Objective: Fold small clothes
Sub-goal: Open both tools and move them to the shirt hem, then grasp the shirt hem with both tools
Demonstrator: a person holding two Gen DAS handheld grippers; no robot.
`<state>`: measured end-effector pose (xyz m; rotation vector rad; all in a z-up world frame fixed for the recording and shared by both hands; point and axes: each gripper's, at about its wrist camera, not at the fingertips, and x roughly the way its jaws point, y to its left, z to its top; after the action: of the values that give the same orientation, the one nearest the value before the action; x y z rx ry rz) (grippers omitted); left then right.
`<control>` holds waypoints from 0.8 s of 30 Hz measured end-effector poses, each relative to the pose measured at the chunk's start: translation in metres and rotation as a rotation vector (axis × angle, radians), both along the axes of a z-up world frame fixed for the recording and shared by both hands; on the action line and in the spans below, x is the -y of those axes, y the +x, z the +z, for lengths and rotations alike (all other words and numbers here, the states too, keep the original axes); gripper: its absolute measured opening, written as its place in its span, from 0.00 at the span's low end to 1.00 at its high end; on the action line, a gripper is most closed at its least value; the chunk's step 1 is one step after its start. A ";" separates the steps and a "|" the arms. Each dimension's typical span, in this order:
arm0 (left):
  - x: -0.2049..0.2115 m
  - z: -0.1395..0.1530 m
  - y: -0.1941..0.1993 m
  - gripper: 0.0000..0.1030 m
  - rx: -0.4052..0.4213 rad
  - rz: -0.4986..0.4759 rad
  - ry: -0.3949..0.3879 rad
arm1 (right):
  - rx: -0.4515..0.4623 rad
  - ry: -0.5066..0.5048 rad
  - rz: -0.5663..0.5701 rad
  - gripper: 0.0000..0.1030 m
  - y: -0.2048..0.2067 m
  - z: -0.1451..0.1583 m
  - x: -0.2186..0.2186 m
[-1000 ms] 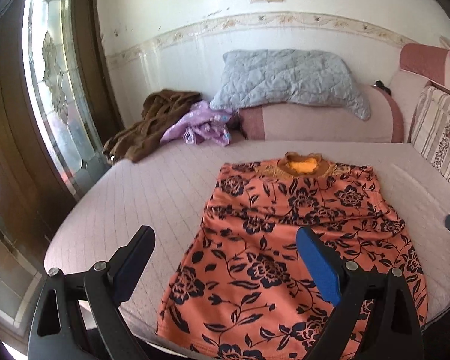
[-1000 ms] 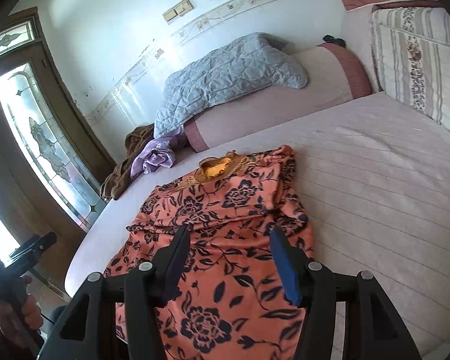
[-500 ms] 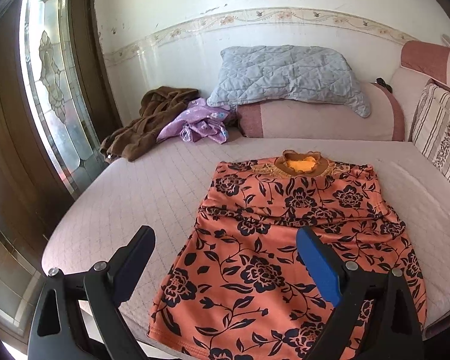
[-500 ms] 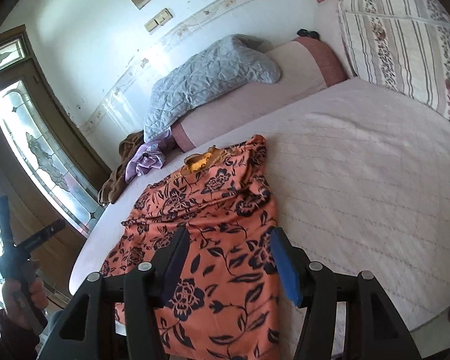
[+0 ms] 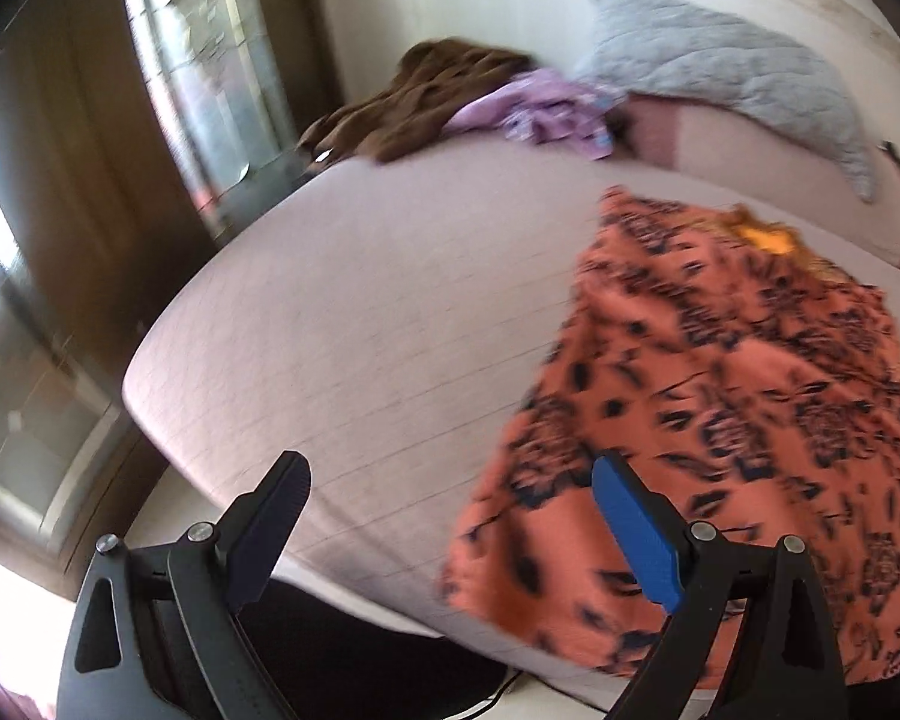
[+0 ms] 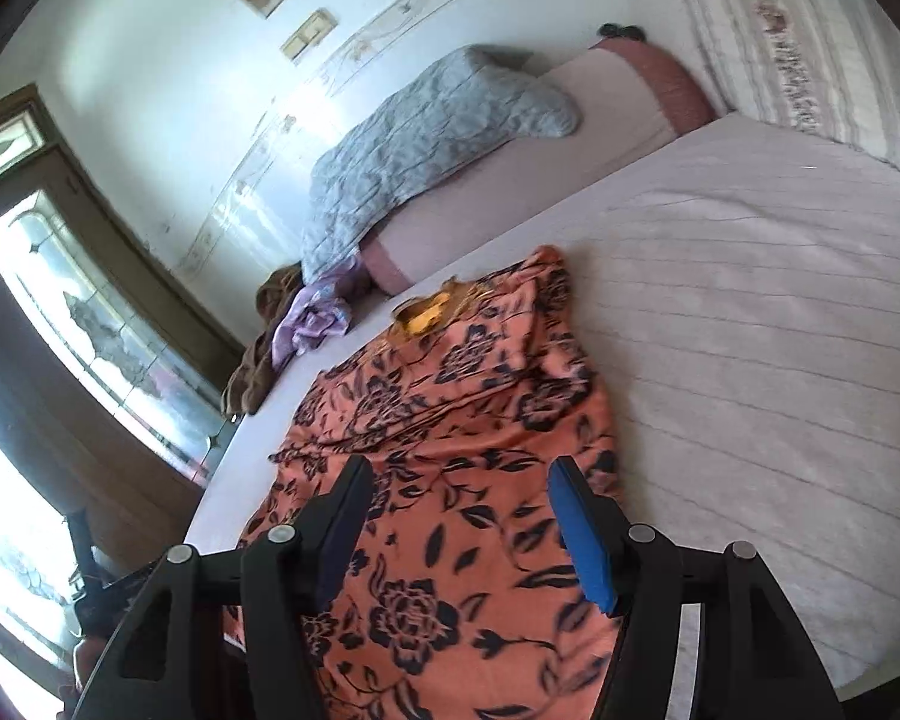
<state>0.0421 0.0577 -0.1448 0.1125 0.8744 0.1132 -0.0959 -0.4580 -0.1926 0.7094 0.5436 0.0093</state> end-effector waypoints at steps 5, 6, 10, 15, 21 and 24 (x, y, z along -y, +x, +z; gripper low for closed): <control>-0.020 -0.014 0.009 0.92 -0.070 0.025 -0.081 | -0.025 -0.043 0.058 0.63 0.021 -0.002 -0.019; -0.021 -0.015 0.010 0.92 -0.070 0.019 -0.083 | -0.033 -0.048 0.061 0.63 0.023 -0.003 -0.021; -0.023 -0.021 0.017 0.92 -0.093 -0.010 -0.068 | -0.053 -0.075 0.052 0.63 0.021 -0.006 -0.022; -0.028 -0.032 0.027 0.92 -0.170 0.001 -0.124 | -0.117 -0.084 0.017 0.63 0.018 -0.015 -0.014; -0.019 -0.045 0.031 0.92 -0.270 -0.021 -0.229 | -0.251 -0.011 -0.061 0.63 0.023 -0.041 0.008; -0.010 -0.045 0.027 0.92 -0.265 -0.047 -0.202 | -0.280 0.028 -0.085 0.63 0.023 -0.050 0.016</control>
<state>0.0693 0.0675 -0.1901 -0.0421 1.1414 -0.0360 -0.0725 -0.4744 -0.2425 0.7661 0.7815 -0.1643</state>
